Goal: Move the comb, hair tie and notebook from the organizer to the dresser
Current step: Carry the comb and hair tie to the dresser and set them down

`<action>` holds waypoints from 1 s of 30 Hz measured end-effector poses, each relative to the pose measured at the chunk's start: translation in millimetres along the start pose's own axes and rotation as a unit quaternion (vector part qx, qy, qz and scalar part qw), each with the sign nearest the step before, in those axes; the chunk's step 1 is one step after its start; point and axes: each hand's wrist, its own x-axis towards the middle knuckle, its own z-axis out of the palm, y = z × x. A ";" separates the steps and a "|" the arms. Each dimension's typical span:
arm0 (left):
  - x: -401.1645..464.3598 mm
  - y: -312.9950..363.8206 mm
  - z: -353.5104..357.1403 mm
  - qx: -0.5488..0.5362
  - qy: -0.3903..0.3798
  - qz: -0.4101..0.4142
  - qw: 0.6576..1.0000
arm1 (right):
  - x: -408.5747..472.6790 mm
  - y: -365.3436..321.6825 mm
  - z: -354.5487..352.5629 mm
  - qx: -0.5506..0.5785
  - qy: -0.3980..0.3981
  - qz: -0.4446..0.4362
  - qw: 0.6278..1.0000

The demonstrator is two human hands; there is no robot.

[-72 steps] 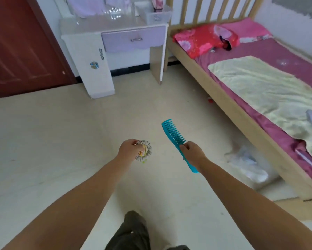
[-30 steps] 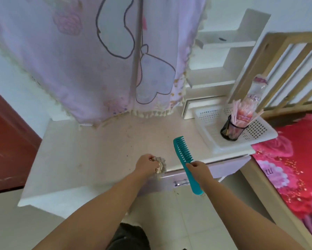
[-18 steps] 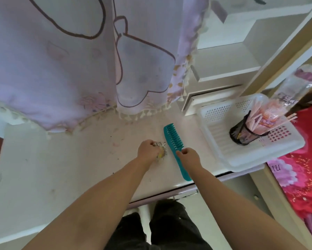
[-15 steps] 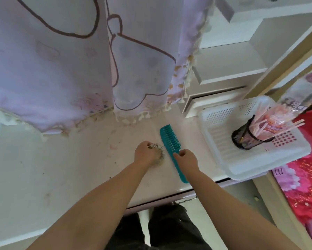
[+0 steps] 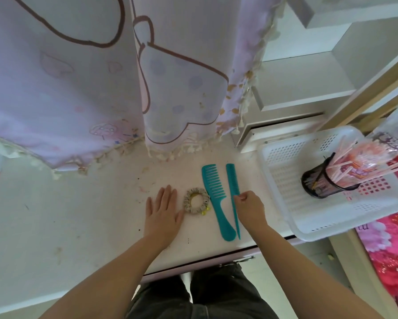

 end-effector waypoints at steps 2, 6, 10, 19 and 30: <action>-2.2 -5.9 5.7 0.017 -0.007 0.017 1.000 | -4.5 -0.5 6.5 -0.085 -0.008 -0.030 0.996; -1.0 -10.9 8.3 0.022 -0.013 0.027 0.999 | -8.5 -0.3 9.4 -0.101 0.005 -0.041 0.994; -1.0 -9.2 3.7 0.033 -0.036 0.030 0.998 | -11.1 1.6 -0.6 -0.063 -0.002 -0.024 0.998; 2.0 8.1 -43.7 0.038 0.022 0.210 0.977 | -102.0 48.9 3.1 -0.116 0.153 0.026 0.981; -149.1 119.2 14.3 0.160 -0.086 0.620 0.763 | -359.0 170.0 64.7 -0.116 0.242 0.301 0.915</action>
